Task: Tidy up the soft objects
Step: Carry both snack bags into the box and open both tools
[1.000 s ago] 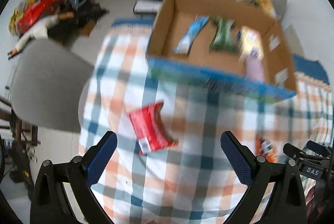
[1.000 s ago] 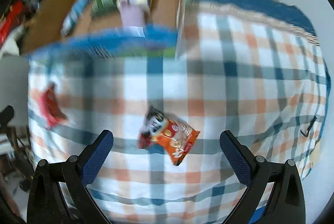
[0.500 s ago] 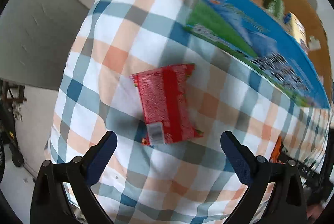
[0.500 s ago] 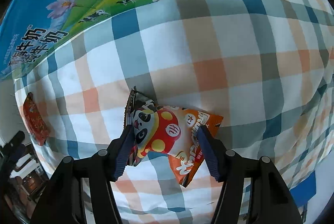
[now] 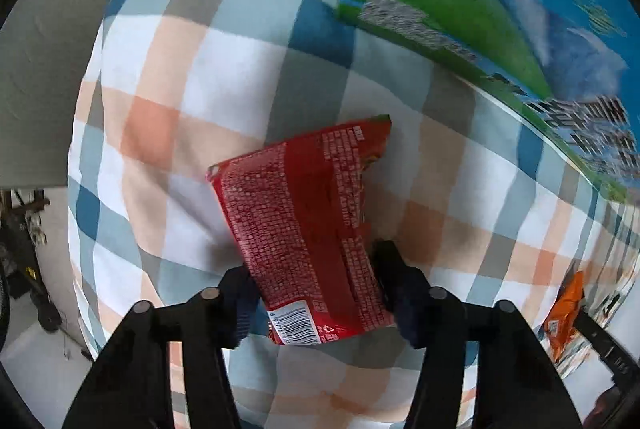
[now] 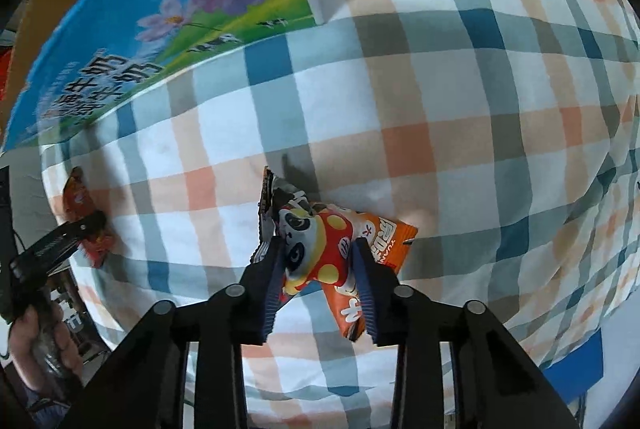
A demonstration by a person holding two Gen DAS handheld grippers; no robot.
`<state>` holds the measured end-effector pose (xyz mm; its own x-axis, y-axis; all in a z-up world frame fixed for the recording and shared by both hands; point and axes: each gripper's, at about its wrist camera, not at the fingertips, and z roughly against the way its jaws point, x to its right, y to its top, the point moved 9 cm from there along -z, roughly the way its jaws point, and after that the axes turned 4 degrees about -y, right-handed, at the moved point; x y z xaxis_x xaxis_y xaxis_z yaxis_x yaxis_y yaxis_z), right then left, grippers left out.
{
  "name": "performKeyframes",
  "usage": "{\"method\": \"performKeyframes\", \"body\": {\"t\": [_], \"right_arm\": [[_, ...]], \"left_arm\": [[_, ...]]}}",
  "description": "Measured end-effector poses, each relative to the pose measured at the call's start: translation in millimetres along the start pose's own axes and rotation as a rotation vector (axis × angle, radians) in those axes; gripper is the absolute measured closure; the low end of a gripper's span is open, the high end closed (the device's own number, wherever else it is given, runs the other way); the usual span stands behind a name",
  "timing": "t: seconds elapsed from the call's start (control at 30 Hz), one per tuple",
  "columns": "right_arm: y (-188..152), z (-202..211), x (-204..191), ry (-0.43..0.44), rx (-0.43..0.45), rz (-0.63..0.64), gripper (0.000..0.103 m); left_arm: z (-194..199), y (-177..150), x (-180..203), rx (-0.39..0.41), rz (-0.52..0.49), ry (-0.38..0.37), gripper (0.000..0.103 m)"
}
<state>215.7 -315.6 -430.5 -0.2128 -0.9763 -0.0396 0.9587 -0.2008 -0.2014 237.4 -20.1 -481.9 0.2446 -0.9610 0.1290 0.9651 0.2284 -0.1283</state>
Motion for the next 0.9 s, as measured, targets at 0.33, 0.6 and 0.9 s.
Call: {"method": "performKeyframes", "body": {"t": [0.33, 0.6, 0.9], "right_arm": [[-3, 15, -22, -0.086, 0.025, 0.098, 0.062], [0, 6, -6, 0.038, -0.050, -0.050, 0.041], [-4, 29, -10, 0.062, 0.003, -0.057, 0.070]], "left_arm": [[19, -46, 47, 0.065, -0.126, 0.004, 0.056], [10, -51, 86, 0.056, -0.181, 0.013, 0.056], [23, -46, 98, 0.077, -0.209, 0.017, 0.059]]}}
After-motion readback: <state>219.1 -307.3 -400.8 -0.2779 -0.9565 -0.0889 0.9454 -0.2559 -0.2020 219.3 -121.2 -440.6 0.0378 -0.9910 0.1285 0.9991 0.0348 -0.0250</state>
